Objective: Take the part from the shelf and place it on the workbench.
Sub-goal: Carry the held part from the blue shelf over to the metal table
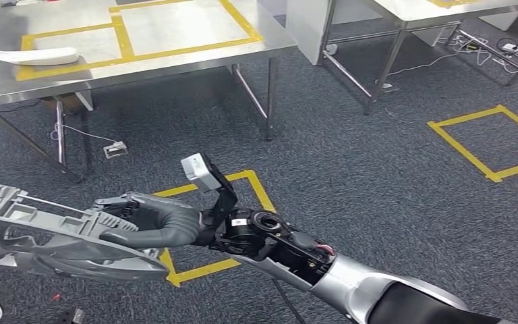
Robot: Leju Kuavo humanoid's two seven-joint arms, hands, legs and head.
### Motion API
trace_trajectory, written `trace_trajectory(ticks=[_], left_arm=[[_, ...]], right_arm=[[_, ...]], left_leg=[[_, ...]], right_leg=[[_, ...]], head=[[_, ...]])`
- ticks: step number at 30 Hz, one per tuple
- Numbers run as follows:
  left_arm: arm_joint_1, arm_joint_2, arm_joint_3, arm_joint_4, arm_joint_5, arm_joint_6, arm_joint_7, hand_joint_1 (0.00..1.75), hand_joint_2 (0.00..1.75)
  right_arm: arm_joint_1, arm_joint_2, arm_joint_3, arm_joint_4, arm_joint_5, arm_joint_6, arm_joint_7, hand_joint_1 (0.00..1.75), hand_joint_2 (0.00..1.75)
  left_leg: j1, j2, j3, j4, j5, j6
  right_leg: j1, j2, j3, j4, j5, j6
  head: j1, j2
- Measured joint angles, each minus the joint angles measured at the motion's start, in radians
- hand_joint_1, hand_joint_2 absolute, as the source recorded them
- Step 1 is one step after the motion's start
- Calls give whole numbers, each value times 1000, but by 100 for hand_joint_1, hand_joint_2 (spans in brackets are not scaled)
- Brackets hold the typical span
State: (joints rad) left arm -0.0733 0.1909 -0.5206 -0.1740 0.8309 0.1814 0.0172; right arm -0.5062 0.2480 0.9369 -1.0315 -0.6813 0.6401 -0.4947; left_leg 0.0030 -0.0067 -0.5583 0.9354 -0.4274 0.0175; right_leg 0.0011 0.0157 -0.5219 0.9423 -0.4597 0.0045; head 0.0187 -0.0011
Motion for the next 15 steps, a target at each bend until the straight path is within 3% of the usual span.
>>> trace_trajectory(ticks=[2, 5, 7, 9, 10, 11, 12, 14, 15], left_arm=[[0, 2, 0, 0, -3, -4, 0, 0, 175], [2, 3, -3, 0, -7, -6, -1, 0, 175], [3, 2, -5, -1, -8, -6, -1, 0, 175], [3, 3, -5, -1, -9, -8, -1, 0, 175], [5, 3, -5, -1, -10, -9, -1, 0, 175], [6, 3, -5, -1, -10, -11, -1, 0, 175], [7, 2, -6, -1, -10, -12, -1, 0, 175], [7, 1, -7, -1, -10, -14, -1, 0, 175], [7, 0, -7, -1, -10, -14, -1, 0, 175]], right_arm=[[0, 0, 0, 0, 0, 0, -2, 175, 175], [1, 0, -1, 1, 0, 1, -6, 175, 175], [0, 0, -1, 1, 0, 2, -10, 175, 175], [3, 0, -1, 1, -1, 3, -13, 175, 175], [7, 0, -2, 1, -1, 3, -14, 175, 175], [9, 0, -2, 1, -1, 3, -14, 175, 175], [11, 0, -2, 1, -1, 3, -15, 175, 175], [12, -1, -2, 2, -1, 3, -15, 175, 175], [12, -1, -2, 2, -1, 4, -16, 175, 175]], left_leg=[[-1, 0, 0, -4, -3, 1], [6, -1, 24, -27, -19, 11], [9, 0, 45, -33, -29, 17], [9, 1, 63, -33, -39, 15], [10, 2, 74, -32, -47, 13], [11, 1, 89, -32, -56, 9], [12, 0, 105, -32, -66, 6], [14, -1, 140, -32, -92, -2], [14, -2, 152, -33, -104, -6]], right_leg=[[-1, 0, 1, 2, 3, 3], [-1, -6, -7, 38, -2, 16], [-2, -11, -61, 132, -40, 23], [-3, -11, -146, 271, -82, 29], [-5, -12, -179, 314, -85, 32], [-6, -12, -195, 318, -74, 33], [-7, -12, -192, 287, -51, 33], [-8, -13, -158, 146, 37, 29], [-7, -13, -144, 87, 65, 23]], head=[[0, 0], [2, 0], [7, 0], [13, 0], [15, 0], [17, 0], [19, 0], [26, 0], [27, 0]])
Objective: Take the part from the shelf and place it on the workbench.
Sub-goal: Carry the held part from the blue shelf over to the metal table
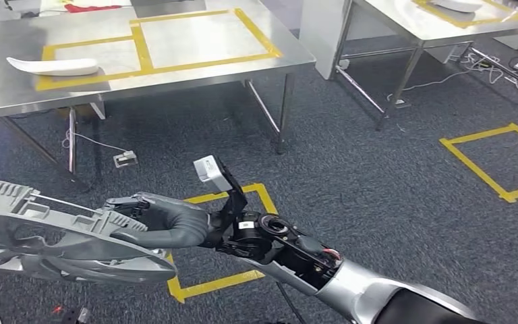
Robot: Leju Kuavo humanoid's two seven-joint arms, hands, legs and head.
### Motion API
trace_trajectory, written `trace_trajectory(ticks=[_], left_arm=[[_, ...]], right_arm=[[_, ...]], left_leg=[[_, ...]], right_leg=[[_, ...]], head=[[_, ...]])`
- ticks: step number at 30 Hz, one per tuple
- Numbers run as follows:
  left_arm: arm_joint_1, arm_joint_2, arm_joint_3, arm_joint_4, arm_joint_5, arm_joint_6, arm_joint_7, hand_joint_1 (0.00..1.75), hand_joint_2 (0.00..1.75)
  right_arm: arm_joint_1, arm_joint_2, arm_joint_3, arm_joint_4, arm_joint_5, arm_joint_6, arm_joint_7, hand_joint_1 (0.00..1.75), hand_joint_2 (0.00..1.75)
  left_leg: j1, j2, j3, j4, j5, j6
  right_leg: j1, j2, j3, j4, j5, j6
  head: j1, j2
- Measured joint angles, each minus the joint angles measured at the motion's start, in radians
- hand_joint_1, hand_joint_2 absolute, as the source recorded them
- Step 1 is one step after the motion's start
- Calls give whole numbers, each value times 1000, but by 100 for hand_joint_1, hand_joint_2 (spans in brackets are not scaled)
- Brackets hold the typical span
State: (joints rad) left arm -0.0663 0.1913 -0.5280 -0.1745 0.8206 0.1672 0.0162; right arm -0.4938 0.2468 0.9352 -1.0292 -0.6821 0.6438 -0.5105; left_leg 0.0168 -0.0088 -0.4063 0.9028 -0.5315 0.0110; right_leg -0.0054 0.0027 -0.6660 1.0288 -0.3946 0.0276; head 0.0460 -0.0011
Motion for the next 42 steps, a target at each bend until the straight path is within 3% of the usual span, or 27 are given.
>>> trace_trajectory(ticks=[2, 4, 5, 7, 8, 9, 10, 12, 13, 14, 16, 17, 18, 20, 22, 23, 25, 27, 28, 29, 32, 33, 34, 36, 38, 40, 42], left_arm=[[-2, 1, -1, 0, 0, 0, 1, 0, 175], [-5, 2, -3, 0, 0, 0, 1, 0, 175], [-7, 2, -4, 0, 0, 0, 1, 0, 175], [-11, 2, -8, 0, 0, 0, 1, 0, 175], [-11, 2, -8, 0, 0, 0, 1, 0, 175], [-9, 1, -9, 0, 0, 0, 1, 0, 175], [-5, 1, -9, 0, 0, 0, 2, 0, 175], [3, 1, -10, 0, 0, 0, 2, 0, 175], [4, 1, -11, 0, 1, 0, 2, 0, 175], [5, 1, -11, 0, 1, 0, 2, 0, 175], [11, 1, -12, 1, 2, 0, 2, 0, 175], [14, 1, -13, 1, 3, 0, 2, 0, 175], [18, 1, -13, 1, 4, 0, 2, 0, 175], [15, -1, -15, 1, 3, 1, 2, 0, 175], [4, -2, -15, 1, 1, 3, 0, 0, 175], [1, -1, -15, 1, 1, 4, -2, 0, 175], [1, 0, -15, 1, 0, 6, -4, 0, 175], [6, 0, -16, 1, 0, 6, -4, 0, 175], [9, 0, -16, 1, 1, 6, -4, 0, 175], [11, 0, -16, 1, 2, 6, -4, 0, 175], [13, -12, -16, 1, 5, 2, -7, 0, 175], [12, -16, -16, 1, 5, 1, -8, 0, 175], [10, -15, -16, 1, 5, 1, -8, 0, 175], [6, -12, -17, 0, 5, 0, -10, 0, 175], [1, -8, -20, 0, 4, 0, -13, 0, 175], [-1, -7, -22, 0, 3, 0, -16, 0, 175], [3, -5, -23, 0, 2, 0, -17, 0, 175]], right_arm=[[2, -1, -1, 1, 0, 2, -1, 175, 175], [3, 0, -2, 0, 0, 3, -2, 175, 175], [2, 1, -3, -1, 0, 3, -2, 175, 175], [2, 2, -5, 0, 0, 4, -2, 175, 175], [3, 1, -5, 2, 0, 4, -3, 175, 175], [6, 0, -5, 4, 0, 4, -4, 175, 175], [8, -2, -5, 7, 0, 4, -4, 175, 175], [13, -7, -5, 13, 0, 4, -5, 175, 175], [15, -9, -5, 16, 1, 4, -5, 175, 175], [16, -10, -5, 17, 2, 4, -5, 175, 175], [18, -12, -4, 20, 4, 6, -7, 175, 175], [19, -12, -4, 21, 5, 7, -7, 175, 175], [20, -13, -4, 21, 6, 8, -8, 175, 175], [13, -9, -4, 18, 9, 7, -9, 175, 175], [4, -5, -5, 15, 11, 4, -10, 175, 175], [3, -5, -5, 15, 12, 2, -10, 175, 175], [6, -5, -5, 15, 13, -2, -9, 175, 175], [8, -7, -5, 15, 13, -5, -6, 175, 175], [8, -8, -5, 15, 13, -6, -4, 175, 175], [9, -10, -5, 16, 12, -6, -1, 175, 175], [17, -17, -5, 16, 11, -7, 3, 175, 175], [19, -19, -5, 16, 10, -8, 4, 175, 175], [20, -19, -5, 15, 9, -9, 5, 175, 175], [17, -17, -5, 9, 10, -9, 6, 175, 175], [14, -16, -5, 5, 10, -12, 6, 175, 175], [18, -18, -5, 6, 10, -17, 6, 175, 175], [24, -25, -5, 8, 10, -22, 5, 175, 175]], left_leg=[[-2, 1, 19, -10, -17, -13], [-3, 2, 21, 3, -8, -25], [-2, 3, 3, 45, 12, -29], [0, 4, -94, 194, 40, -36], [-1, 5, -149, 265, 32, -38], [-1, 4, -199, 315, -1, -38], [-1, 4, -236, 333, -47, -39], [-1, 5, -285, 296, -121, -37], [-1, 5, -299, 242, -114, -34], [-1, 5, -306, 170, -51, -30], [-6, 11, -313, 34, 163, -22], [-10, 13, -313, 8, 240, -19], [-12, 14, -309, 8, 269, -16], [-12, 12, -290, 41, 238, -7], [-10, 11, -260, 46, 207, 2], [-10, 8, -240, 41, 193, 4], [-12, 3, -188, 26, 161, 5], [-16, -3, -130, 7, 130, 4], [-19, -6, -101, -2, 115, 4], [-23, -10, -76, -10, 101, 4], [-28, -21, -33, -22, 62, -2], [-28, -24, -26, -24, 53, -5], [-28, -27, -22, -22, 49, -9], [-31, -26, -29, 7, 47, -14], [-32, -18, -79, 109, 26, -25], [-21, -10, -152, 246, -41, -42], [-8, -8, -201, 313, -93, -60]], right_leg=[[4, 1, 20, -60, 26, -18], [3, 2, 47, -69, 10, -36], [1, 3, 63, -78, 4, -41], [-4, 4, 109, -104, -14, -49], [-3, 4, 134, -119, -24, -50], [-3, 4, 163, -135, -36, -52], [-3, 7, 196, -151, -49, -52], [-3, 12, 266, -182, -79, -51], [-3, 15, 303, -193, -98, -49], [-3, 16, 329, -202, -120, -46], [0, 21, 378, -204, -172, -38], [2, 24, 396, -207, -197, -33], [4, 27, 418, -201, -214, -27], [3, 28, 407, -129, -202, -18], [2, 20, 314, 47, -168, -8], [2, 14, 257, 126, -178, -4], [5, 8, 154, 208, -259, -2], [10, 7, 85, 187, -349, -9], [15, 8, 59, 146, -358, -17], [21, 8, 40, 92, -326, -29], [47, 23, 16, -97, 9, -70], [53, 29, 18, -130, 89, -78], [55, 31, 24, -138, 105, -81], [46, 29, 39, -144, 93, -85], [34, 26, 61, -151, 81, -87], [27, 24, 82, -153, 65, -87], [18, 25, 100, -152, 49, -81]], head=[[0, 0], [-2, 0], [-5, 0], [-15, 0], [-20, 0], [-22, 0], [-24, 0], [-29, 0], [-32, 0], [-35, 0], [-44, 0], [-44, 0], [-45, 0], [-39, 0], [-31, 0], [-25, 0], [-12, 0], [-4, 0], [0, 0], [4, 0], [5, 0], [3, 0], [4, 0], [10, 0], [9, 0], [1, 0], [-7, 0]])
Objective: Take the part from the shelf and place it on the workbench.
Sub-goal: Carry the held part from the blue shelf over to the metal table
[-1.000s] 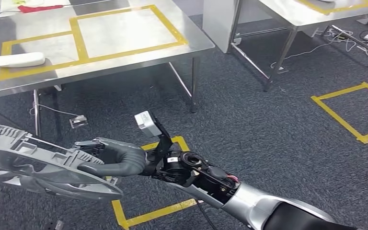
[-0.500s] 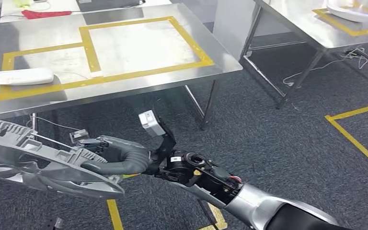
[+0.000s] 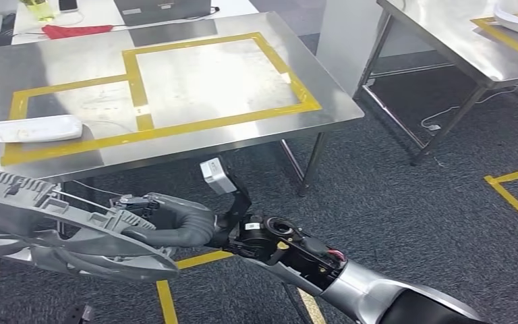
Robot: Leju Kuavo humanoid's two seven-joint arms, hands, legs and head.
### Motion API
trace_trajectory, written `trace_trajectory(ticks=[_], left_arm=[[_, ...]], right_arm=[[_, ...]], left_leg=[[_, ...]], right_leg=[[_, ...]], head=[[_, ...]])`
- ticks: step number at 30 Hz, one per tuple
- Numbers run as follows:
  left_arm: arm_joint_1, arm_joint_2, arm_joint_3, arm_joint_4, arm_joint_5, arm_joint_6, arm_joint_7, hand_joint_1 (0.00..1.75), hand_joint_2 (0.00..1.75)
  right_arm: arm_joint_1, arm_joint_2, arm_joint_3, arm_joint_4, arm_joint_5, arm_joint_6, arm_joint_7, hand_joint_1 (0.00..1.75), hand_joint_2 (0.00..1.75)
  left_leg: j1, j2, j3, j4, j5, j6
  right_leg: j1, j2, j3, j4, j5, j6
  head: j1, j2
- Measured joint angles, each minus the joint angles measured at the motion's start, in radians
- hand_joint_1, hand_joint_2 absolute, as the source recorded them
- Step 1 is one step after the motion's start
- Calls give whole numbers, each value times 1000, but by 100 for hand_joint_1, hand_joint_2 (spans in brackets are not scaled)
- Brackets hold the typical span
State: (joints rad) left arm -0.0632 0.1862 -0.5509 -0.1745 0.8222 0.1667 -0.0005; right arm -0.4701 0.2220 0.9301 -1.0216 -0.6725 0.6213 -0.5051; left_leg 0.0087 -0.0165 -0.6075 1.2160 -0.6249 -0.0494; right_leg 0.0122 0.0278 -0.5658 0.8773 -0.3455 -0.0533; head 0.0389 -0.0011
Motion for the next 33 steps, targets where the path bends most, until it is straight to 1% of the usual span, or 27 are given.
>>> trace_trajectory(ticks=[1, 2, 3, 4, 5, 6, 7, 8, 9, 11, 12, 13, 14, 16, 18, 21, 22, 23, 24, 25, 26, 28, 29, 30, 31, 32, 33], left_arm=[[2, 0, -1, 0, 0, 0, 0, 0, 175], [2, 0, -3, 0, -1, 0, 0, 0, 175], [1, 0, -5, 0, -1, -1, 0, 0, 175], [-1, 0, -7, 0, -2, -2, 0, 0, 175], [-4, 0, -9, 0, -3, -3, 0, 0, 175], [-5, 0, -10, 0, -3, -4, 0, 0, 175], [-5, 0, -11, 0, -4, -6, 0, 0, 175], [-4, 0, -12, 0, -5, -7, -1, 0, 175], [-2, 0, -13, 0, -5, -8, -1, 0, 175], [-3, -1, -13, 0, -5, -9, -1, 0, 175], [-5, 0, -13, 0, -5, -9, -1, 0, 175], [-7, 0, -14, 0, -5, -10, -1, 0, 175], [-8, 1, -14, 0, -5, -11, -1, 0, 175], [-8, 2, -15, 0, -5, -12, -1, 0, 175], [-8, 2, -16, 0, -3, -13, -2, 0, 175], [-8, 3, -16, 0, 2, -13, -2, 0, 175], [-9, 3, -16, 0, 4, -13, -2, 0, 175], [-9, 3, -16, 0, 5, -13, -2, 0, 175], [-8, 3, -16, 0, 5, -13, -2, 0, 175], [-7, 3, -16, 0, 6, -13, -2, 0, 175], [-6, 3, -16, 0, 6, -13, -2, 0, 175], [-3, 3, -16, 0, 6, -13, -1, 0, 175], [0, 3, -16, 0, 6, -13, -1, 0, 175], [3, 3, -16, 0, 6, -13, -1, 0, 175], [6, 3, -16, 0, 6, -13, -1, 0, 175], [8, 2, -16, 0, 6, -13, -1, 0, 175], [9, 0, -16, 0, 6, -14, -1, 0, 175]], right_arm=[[1, -3, 0, 0, 0, -2, 0, 175, 175], [2, -5, 0, 0, 0, -3, 1, 175, 175], [2, -5, 0, 0, 0, -4, 1, 175, 175], [1, -6, 0, -1, 0, -5, 2, 175, 175], [1, -6, 0, -2, 0, -6, 2, 175, 175], [0, -6, 0, -5, 0, -8, 1, 175, 175], [0, -5, -1, -8, 0, -10, 0, 175, 175], [0, -5, -1, -10, 0, -11, -1, 175, 175], [1, -5, -1, -12, 0, -13, -1, 175, 175], [0, -6, 0, -12, 0, -14, -3, 175, 175], [0, -6, -1, -14, 0, -14, -3, 175, 175], [-1, -6, -1, -15, 0, -14, -4, 175, 175], [-1, -5, -1, -17, 0, -14, -5, 175, 175], [-2, -5, 0, -20, 0, -13, -6, 175, 175], [-2, -5, 0, -20, 0, -12, -8, 175, 175], [-2, -5, 0, -20, 0, -5, -10, 175, 175], [-2, -4, 0, -20, 0, -3, -12, 175, 175], [-1, -4, 0, -20, 0, -1, -13, 175, 175], [-2, -3, 0, -20, 1, 0, -15, 175, 175], [-3, -3, 0, -20, 2, 0, -17, 175, 175], [-3, -2, 0, -20, 2, 1, -18, 175, 175], [-4, -2, 0, -19, 3, 1, -20, 175, 175], [-2, -2, 0, -18, 3, 1, -21, 175, 175], [-1, -2, 0, -16, 3, 1, -22, 175, 175], [0, -2, 0, -15, 3, 1, -23, 175, 175], [0, -2, 0, -15, 3, 0, -25, 175, 175], [0, -2, 0, -13, 3, 0, -27, 175, 175]], left_leg=[[7, 1, -8, -13, 10, -10], [14, 3, -5, -56, 48, -19], [23, 5, 7, -125, 107, -30], [31, 6, 19, -194, 159, -40], [35, 8, 28, -247, 189, -38], [37, 7, 31, -278, 208, -30], [35, 7, 29, -282, 204, -15], [33, 7, 27, -278, 201, 1], [33, 7, 25, -273, 204, 9], [31, 7, 27, -274, 202, 15], [27, 6, 28, -274, 201, 19], [23, 5, 29, -274, 200, 23], [19, 4, 30, -273, 198, 28], [12, 3, 32, -271, 196, 36], [6, 3, 32, -268, 192, 43], [-1, 4, 31, -264, 186, 53], [0, 5, 33, -267, 183, 58], [3, 5, 39, -274, 180, 64], [6, 6, 49, -284, 177, 71], [8, 6, 61, -294, 173, 77], [8, 7, 74, -301, 171, 80], [5, 9, 99, -307, 161, 81], [4, 9, 113, -309, 154, 80], [3, 8, 130, -311, 144, 78], [1, 7, 151, -313, 133, 75], [-1, 6, 172, -317, 121, 72], [-2, 5, 191, -320, 107, 69]], right_leg=[[-6, 2, 6, 3, -8, 6], [-12, 3, 10, 9, -15, 12], [-17, 4, 11, 17, -23, 20], [-19, 6, 9, 28, -30, 28], [-20, 6, 2, 40, -37, 36], [-18, 7, -6, 51, -44, 44], [-16, 8, -13, 60, -49, 51], [-14, 9, -19, 66, -56, 53], [-12, 8, -21, 70, -62, 38], [-9, 7, -22, 77, -68, -12], [-11, 6, -20, 77, -66, -33], [-13, 5, -18, 76, -64, -36], [-17, 4, -15, 73, -64, -28], [-24, 4, -11, 69, -63, -7], [-31, 4, -8, 65, -63, 17], [-38, 4, -1, 59, -65, 59], [-40, 5, 1, 57, -66, 70], [-40, 2, 1, 61, -69, 77], [-39, -2, -6, 78, -78, 79], [-38, -8, -23, 116, -96, 78], [-38, -14, -52, 177, -120, 76], [-36, -19, -126, 318, -172, 70], [-35, -19, -154, 361, -189, 67], [-32, -20, -170, 368, -195, 61], [-28, -20, -172, 340, -187, 54], [-21, -19, -167, 282, -156, 41], [-12, -17, -161, 208, -89, 23]], head=[[-4, 0], [-8, 0], [-13, 0], [-20, 0], [-27, 0], [-30, 0], [-32, 0], [-28, 0], [-22, 0], [-11, 0], [-5, 0], [-1, 0], [2, 0], [4, 0], [5, 0], [3, 0], [2, 0], [2, 0], [3, 0], [7, 0], [11, 0], [16, 0], [17, 0], [18, 0], [21, 0], [24, 0], [28, 0]])
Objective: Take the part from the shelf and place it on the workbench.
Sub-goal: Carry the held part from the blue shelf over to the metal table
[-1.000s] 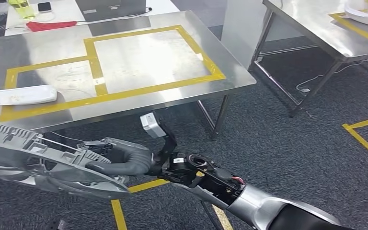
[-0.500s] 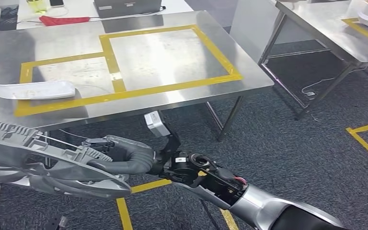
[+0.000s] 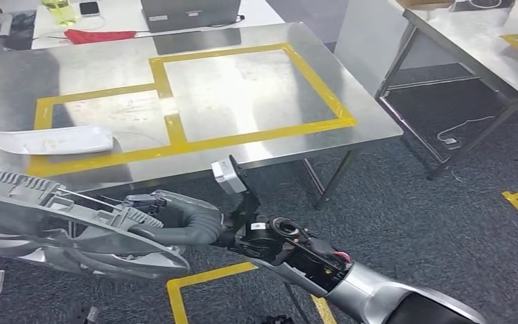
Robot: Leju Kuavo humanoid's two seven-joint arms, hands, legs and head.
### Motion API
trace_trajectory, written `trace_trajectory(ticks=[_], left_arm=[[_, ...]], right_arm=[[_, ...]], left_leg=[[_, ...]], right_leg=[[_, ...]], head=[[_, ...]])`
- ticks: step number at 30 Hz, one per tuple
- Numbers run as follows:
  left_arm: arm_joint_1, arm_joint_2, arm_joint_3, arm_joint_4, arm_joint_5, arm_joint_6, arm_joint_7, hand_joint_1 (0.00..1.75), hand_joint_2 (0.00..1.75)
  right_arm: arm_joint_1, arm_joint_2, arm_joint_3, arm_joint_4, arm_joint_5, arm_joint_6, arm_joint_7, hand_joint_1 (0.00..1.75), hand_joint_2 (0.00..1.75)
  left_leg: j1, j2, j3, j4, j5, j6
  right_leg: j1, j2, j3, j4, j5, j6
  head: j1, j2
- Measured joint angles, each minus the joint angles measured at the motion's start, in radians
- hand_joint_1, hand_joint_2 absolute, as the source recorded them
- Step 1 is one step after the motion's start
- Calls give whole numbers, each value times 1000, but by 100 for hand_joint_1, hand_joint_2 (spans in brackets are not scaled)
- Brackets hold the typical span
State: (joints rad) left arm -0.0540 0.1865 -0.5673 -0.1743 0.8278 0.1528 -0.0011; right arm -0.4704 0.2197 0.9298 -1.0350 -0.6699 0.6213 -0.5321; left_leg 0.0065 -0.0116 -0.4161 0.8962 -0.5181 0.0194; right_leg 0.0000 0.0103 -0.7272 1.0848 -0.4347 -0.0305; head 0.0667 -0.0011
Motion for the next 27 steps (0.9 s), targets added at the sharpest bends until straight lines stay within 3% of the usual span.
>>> trace_trajectory(ticks=[2, 3, 5, 7, 8, 10, 11, 12, 13, 15, 16, 17, 19, 20, 23, 27], left_arm=[[-1, -4, 0, 0, 0, -3, 0, 0, 175], [-3, -4, -1, 0, 0, -4, 0, 0, 175], [-9, -2, -1, 0, 2, -5, 0, 0, 175], [-14, -3, -2, 0, 3, -5, 1, 0, 175], [-15, -2, -2, 0, 4, -5, 0, 0, 175], [-13, -1, -2, 0, 5, -3, 1, 0, 175], [-11, 1, -2, 1, 7, -1, 1, 0, 175], [-8, 2, -2, 1, 9, 1, 2, 0, 175], [-7, 4, -2, 1, 11, 3, 3, 0, 175], [-7, 8, -2, 1, 14, 4, 4, 0, 175], [-9, 9, -2, 1, 15, 5, 4, 0, 175], [-10, 8, -2, 1, 16, 6, 5, 0, 175], [-9, 6, -2, 1, 21, 11, 6, 0, 175], [-7, 5, -2, 1, 23, 14, 9, 0, 175], [-5, 2, -2, 1, 25, 19, 18, 0, 175], [-10, 1, -2, 1, 23, 25, 28, 0, 175]], right_arm=[[0, -1, -2, 3, -3, 0, -8, 175, 175], [1, -2, -4, 4, -5, 1, -13, 175, 175], [1, -2, -12, 4, -8, 3, -24, 175, 175], [-4, -2, -22, 4, -9, 4, -33, 175, 175], [-5, -3, -26, 6, -9, 4, -37, 175, 175], [-4, -10, -34, 12, -9, 2, -46, 175, 175], [-3, -14, -39, 15, -9, 1, -50, 175, 175], [-2, -17, -44, 18, -9, 0, -52, 175, 175], [-2, -20, -49, 20, -9, -1, -54, 175, 175], [-3, -20, -56, 22, -9, -2, -57, 175, 175], [-4, -20, -60, 21, -9, -1, -60, 175, 175], [-6, -20, -64, 21, -9, 1, -64, 175, 175], [-8, -20, -72, 21, -5, 5, -72, 175, 175], [-10, -19, -77, 21, -2, 8, -76, 175, 175], [-19, -19, -88, 21, 7, 16, -82, 175, 175], [-31, -16, -100, 21, 10, 16, -84, 175, 175]], left_leg=[[-3, -1, 23, 2, -26, -10], [-2, 0, 28, 3, -34, -17], [-1, 2, 33, 11, -38, -29], [-1, 3, 12, 75, -37, -35], [0, 3, -12, 132, -51, -38], [4, 4, -70, 242, -114, -49], [7, 4, -94, 271, -143, -54], [9, 4, -109, 271, -148, -60], [13, 4, -116, 241, -122, -64], [22, 4, -108, 117, -6, -74], [22, 4, -104, 63, 37, -78], [20, 3, -102, 29, 60, -74], [15, 3, -110, 23, 57, -57], [15, 3, -112, 28, 56, -48], [12, 0, -115, 35, 54, -43], [2, -1, -114, 40, 51, -30]], right_leg=[[18, 1, 9, -110, 117, -21], [24, 1, 14, -131, 146, -22], [25, -1, 35, -132, 133, -19], [16, -1, 63, -150, 120, -22], [11, 0, 80, -162, 115, -22], [7, 0, 111, -175, 101, -19], [5, 1, 123, -177, 93, -15], [3, 3, 132, -178, 86, -11], [0, 5, 138, -177, 80, -7], [-4, 8, 144, -174, 72, 3], [-6, 9, 143, -172, 71, 9], [-6, 10, 138, -166, 70, 15], [-3, 10, 124, -153, 64, 22], [-1, 10, 117, -145, 61, 19], [0, 8, 116, -139, 59, 5], [-8, 6, 122, -146, 62, 11]], head=[[-5, 0], [-7, 0], [-6, 0], [-7, 0], [-12, 0], [-23, 0], [-28, 0], [-33, 0], [-38, 0], [-45, 0], [-50, 0], [-53, 0], [-51, 0], [-47, 0], [-33, 0], [-23, 0]])
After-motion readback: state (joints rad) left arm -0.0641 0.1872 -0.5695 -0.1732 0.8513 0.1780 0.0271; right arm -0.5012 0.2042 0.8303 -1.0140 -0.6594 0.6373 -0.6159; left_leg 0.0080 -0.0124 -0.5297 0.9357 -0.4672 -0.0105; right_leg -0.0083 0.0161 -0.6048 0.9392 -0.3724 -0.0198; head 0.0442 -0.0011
